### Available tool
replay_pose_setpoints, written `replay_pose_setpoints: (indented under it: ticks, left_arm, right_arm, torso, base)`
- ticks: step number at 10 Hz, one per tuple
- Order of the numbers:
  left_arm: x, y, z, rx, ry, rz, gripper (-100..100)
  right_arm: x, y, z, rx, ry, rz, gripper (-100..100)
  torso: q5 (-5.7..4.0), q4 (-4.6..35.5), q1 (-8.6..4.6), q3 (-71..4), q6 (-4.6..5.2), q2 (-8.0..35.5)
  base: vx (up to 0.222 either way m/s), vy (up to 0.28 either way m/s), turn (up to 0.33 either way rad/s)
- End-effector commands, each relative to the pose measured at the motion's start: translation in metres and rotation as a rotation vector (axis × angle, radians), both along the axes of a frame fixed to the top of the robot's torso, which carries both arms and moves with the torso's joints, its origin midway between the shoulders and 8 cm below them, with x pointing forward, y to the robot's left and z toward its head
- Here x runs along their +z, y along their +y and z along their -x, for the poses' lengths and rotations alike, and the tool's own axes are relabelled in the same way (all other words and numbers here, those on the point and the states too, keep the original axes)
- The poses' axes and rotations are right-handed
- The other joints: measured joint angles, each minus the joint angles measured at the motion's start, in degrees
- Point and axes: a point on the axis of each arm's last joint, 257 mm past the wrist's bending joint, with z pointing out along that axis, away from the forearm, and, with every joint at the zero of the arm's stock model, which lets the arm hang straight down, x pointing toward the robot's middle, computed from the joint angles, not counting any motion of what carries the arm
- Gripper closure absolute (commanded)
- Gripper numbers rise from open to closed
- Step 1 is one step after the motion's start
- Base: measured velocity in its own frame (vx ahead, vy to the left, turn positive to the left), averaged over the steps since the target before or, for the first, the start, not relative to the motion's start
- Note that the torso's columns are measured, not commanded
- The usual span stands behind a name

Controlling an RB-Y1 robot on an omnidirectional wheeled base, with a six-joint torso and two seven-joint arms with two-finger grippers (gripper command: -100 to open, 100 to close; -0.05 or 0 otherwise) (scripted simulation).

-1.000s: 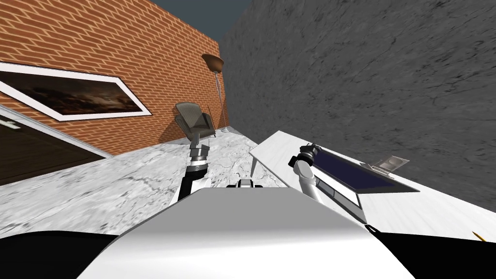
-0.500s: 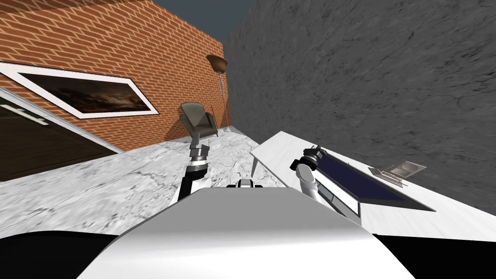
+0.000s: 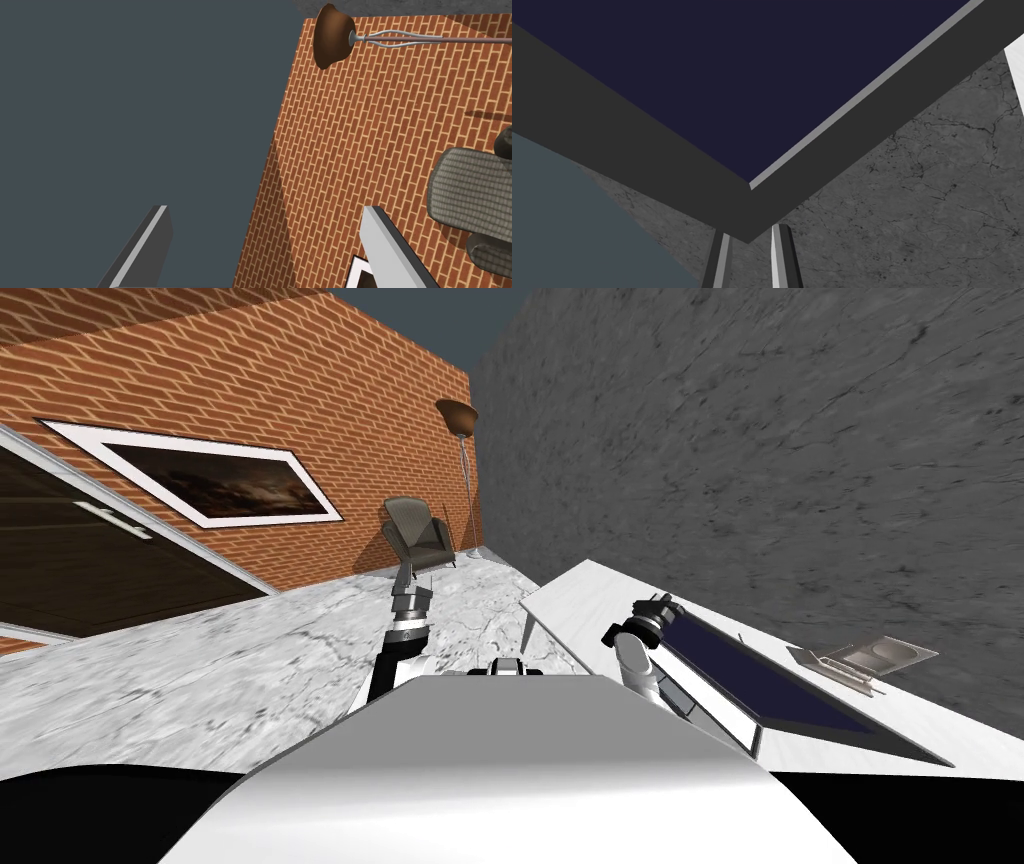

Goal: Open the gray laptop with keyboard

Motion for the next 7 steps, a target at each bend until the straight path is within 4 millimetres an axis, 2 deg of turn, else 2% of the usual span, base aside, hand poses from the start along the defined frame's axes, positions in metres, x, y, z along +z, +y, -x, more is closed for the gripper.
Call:
replay_pose_setpoints:
  ticks: [1,2,3,5,6,7]
  left_arm:
    - [0.0,0.0,0.0,0.0,0.0,0.0,0]
    - [0.0,0.0,0.0,0.0,0.0,0.0,0]
    - [0.0,0.0,0.0,0.0,0.0,0.0,0]
    - [0.0,0.0,0.0,0.0,0.0,0.0,0]
    - [0.0,0.0,0.0,0.0,0.0,0.0,0]
    - [0.0,0.0,0.0,0.0,0.0,0.0,0]
  right_arm:
    - [-0.018,0.005,0.016,-0.037,0.01,0.008,100]
    - [-0.015,0.002,0.02,-0.056,-0.002,0.012,100]
    - [-0.037,0.011,0.03,-0.061,0.022,0.004,100]
    - [-0.028,0.008,0.041,-0.105,-0.007,0.032,100]
    - [-0.045,0.018,0.049,-0.105,0.008,0.03,100]
    - [-0.041,0.018,0.055,-0.126,-0.001,0.051,100]
  torso:
    - [-0.03,-0.06,0.06,-0.04,-0.14,-0.09]
    - [-0.11,-0.12,-0.09,-0.13,-0.06,-0.25]
    - [-0.08,-0.08,-0.12,-0.12,0.11,-0.19]
    - [-0.39,-0.26,-0.5,-0.19,-0.09,-0.43]
    - [-0.33,-0.2,-0.54,-0.18,0.06,-0.37]
    - [-0.49,-0.28,-0.58,-0.11,-0.01,-0.35]
  base:
    - [0.019,-0.052,0.104]
    - [0.015,-0.014,0.025]
    - [0.03,-0.046,0.062]
    - [0.012,-0.034,0.056]
    - [0.017,-0.047,0.101]
    - [0.017,-0.05,0.08]
